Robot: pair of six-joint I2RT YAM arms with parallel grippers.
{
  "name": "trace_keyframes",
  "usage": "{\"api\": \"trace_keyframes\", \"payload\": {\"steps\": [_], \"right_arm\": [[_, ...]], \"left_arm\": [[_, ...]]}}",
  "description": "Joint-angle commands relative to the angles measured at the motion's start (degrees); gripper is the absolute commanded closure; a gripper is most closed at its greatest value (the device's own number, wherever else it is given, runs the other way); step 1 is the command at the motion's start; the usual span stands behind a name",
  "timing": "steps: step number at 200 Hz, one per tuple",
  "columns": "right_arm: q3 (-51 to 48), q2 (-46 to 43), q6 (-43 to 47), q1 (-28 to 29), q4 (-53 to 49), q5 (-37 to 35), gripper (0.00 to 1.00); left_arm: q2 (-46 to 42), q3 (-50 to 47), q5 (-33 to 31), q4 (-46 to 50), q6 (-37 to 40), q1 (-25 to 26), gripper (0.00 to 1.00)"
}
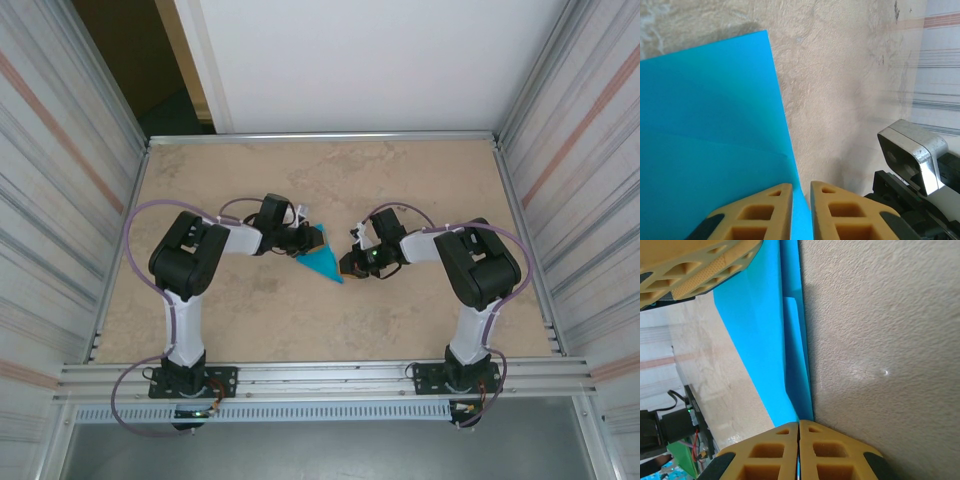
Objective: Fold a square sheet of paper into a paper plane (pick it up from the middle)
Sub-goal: Fourth fold the wing at the center of the table.
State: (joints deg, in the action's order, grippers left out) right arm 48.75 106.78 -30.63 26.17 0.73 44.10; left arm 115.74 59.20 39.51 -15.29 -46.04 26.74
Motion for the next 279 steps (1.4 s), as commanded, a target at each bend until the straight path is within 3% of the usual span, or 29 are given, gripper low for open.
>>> {"api": "trace_keyframes", "payload": {"steps": [1, 56, 98, 169, 279], "right_arm": [[-0.76, 1.97, 1.25, 0.39, -4.12, -3.27, 0.91], [-2.9, 2.63, -0.04, -0.15, -1.17, -5.02, 0.96], [-4.0, 2.65, -0.83, -0.55, 0.39, -5.6, 0.97], [-4.72, 2.5, -1.75, -0.83, 1.38, -6.46, 0.98], [-5.2, 2.38, -1.76, -0.91, 1.16, -7.16, 0.98]], "left_arm": [[-0.62, 1.74, 0.76, 2.92, 1.38, 0.22, 0.8], [-8.11, -1.65, 2.66, -2.04, -0.27, 0.03, 0.74], [-11.63, -8.03, 1.04, -3.23, 0.39, -0.29, 0.75], [-7.29, -8.41, 0.57, -4.72, 0.11, 0.06, 0.81], [-2.33, -4.54, -0.7, 0.37, 1.13, 0.85, 0.75]]}}
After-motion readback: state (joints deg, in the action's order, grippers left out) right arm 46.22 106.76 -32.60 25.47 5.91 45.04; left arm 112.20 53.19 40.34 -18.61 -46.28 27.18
